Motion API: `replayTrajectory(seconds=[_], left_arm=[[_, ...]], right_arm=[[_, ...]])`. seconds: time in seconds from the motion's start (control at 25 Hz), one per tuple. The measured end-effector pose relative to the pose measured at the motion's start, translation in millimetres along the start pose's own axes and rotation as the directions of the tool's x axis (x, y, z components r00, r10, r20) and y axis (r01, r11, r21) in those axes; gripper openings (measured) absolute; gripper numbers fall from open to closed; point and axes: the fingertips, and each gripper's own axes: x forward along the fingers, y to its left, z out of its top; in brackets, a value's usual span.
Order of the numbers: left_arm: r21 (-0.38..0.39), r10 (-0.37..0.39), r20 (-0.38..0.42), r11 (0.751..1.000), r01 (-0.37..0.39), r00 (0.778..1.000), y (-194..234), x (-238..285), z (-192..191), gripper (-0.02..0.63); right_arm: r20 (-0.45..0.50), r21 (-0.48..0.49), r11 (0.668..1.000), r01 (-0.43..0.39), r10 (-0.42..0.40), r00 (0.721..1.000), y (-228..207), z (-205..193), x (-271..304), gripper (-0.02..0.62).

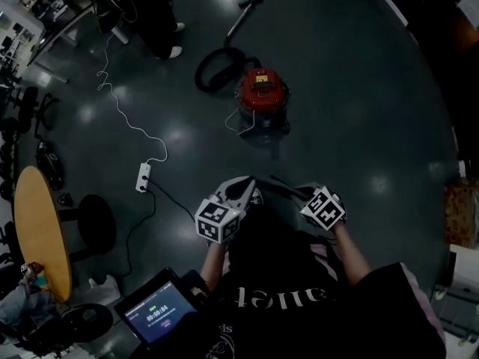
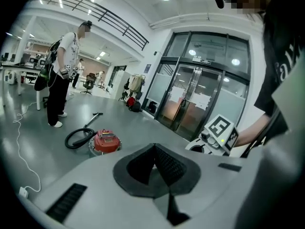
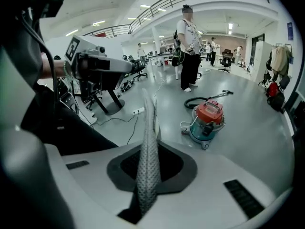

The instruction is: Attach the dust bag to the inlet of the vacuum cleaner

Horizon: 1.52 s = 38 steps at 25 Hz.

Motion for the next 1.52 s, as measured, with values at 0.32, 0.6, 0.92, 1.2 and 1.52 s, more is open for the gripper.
replayTrajectory(seconds=[0.32,0.6,0.92,1.2,1.52], left_arm=[[-0.058,-0.081,-0.050,0.995,0.078,0.995,59.5,28.4,4.8,0.005],[-0.096,-0.113,-0.086,0.990,0.105,0.990,83.6,70.1,2.9,0.005],[-0.154,-0.068,-0.098,0.987,0.053,0.993,126.4,143.1,-12.8,0.005],[-0.235,-0.015,-0.047,0.972,0.003,0.999,170.0,214.7,-10.3,0.005],[-0.276,0.030,-0.109,0.959,-0.059,0.994,223.4,273.2,-52.8,0.006]], right_arm=[[-0.104,-0.020,0.997,0.079,-0.081,0.991,-49.0,28.1,39.8,0.038],[-0.179,-0.008,1.000,0.018,-0.019,0.984,-97.7,17.6,81.8,0.038],[-0.174,-0.086,0.993,-0.082,0.066,0.982,-179.8,15.5,146.8,0.040],[-0.201,-0.120,0.984,-0.132,0.106,0.974,-248.4,-6.4,212.6,0.038],[-0.229,-0.213,0.970,-0.120,0.069,0.971,-314.6,-29.2,276.1,0.038]])
